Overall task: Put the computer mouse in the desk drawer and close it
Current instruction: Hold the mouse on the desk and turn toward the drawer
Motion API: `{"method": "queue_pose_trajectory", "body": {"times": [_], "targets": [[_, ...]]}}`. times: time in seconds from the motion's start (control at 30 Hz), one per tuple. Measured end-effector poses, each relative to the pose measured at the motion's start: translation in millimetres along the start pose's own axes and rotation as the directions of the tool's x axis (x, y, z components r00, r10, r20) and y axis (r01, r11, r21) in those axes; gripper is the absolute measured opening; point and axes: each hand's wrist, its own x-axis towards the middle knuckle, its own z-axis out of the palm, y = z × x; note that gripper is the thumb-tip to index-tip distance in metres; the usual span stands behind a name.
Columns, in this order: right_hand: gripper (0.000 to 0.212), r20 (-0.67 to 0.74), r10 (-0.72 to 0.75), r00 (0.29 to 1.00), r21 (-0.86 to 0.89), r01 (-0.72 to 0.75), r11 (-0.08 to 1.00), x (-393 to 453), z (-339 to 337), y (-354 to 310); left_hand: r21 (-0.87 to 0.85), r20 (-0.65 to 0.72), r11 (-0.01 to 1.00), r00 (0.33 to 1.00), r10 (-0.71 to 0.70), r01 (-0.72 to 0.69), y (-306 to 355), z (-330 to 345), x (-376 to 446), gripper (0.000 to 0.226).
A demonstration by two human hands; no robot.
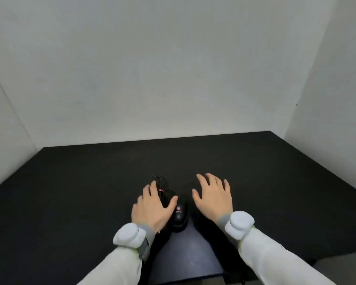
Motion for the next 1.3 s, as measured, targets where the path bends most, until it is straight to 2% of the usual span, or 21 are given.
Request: {"method": "queue_pose_trajectory", "body": {"times": [0.07, 0.17, 0.33, 0.47, 0.6, 0.77, 1.03, 1.17, 1.3], "targets": [[0.054, 0.057, 0.004, 0.998, -0.011, -0.003, 1.0, -12, 1, 5, -0.084, 0.056, 0.996, 0.998, -0.024, 0.029, 0, 3, -11, 0.093], [0.054, 0.088, 0.021, 0.996, 0.016, -0.023, 1.0, -33, 5, 16, -0.12, 0.074, 0.993, 0.997, 0.01, -0.001, -3, 11, -28, 0.098], [0.055, 0.127, 0.062, 0.99, 0.039, -0.068, 0.997, -63, 9, 29, -0.069, 0.061, 0.995, 0.995, 0.074, -0.07, 7, 22, -43, 0.101], [0.056, 0.114, 0.067, 0.991, 0.023, -0.07, 0.997, -70, 15, 31, -0.103, 0.075, 0.994, 0.996, 0.055, -0.047, 13, 28, -44, 0.1], [0.065, 0.084, 0.097, 0.992, -0.037, -0.094, 0.995, -74, 20, 28, -0.174, 0.081, 0.984, 0.997, -0.012, 0.026, 18, 31, -41, 0.087], [0.056, 0.062, 0.142, 0.988, -0.069, -0.138, 0.988, -73, 19, 29, -0.181, 0.091, 0.979, 0.993, -0.079, 0.095, 22, 32, -36, 0.074], [0.08, 0.098, 0.069, 0.993, -0.002, -0.069, 0.998, -71, 16, 34, -0.178, 0.067, 0.981, 0.996, -0.066, 0.077, 30, 29, -32, 0.062], [0.06, 0.108, 0.094, 0.99, 0.0, -0.094, 0.996, -72, 8, 46, -0.169, 0.065, 0.985, 0.998, -0.012, 0.023, 41, 26, -29, 0.058], [0.055, 0.073, 0.175, 0.982, 0.008, -0.176, 0.984, -75, -13, 78, -0.156, 0.073, 0.984, 0.993, 0.097, -0.084, 72, 26, -21, 0.059]]}}
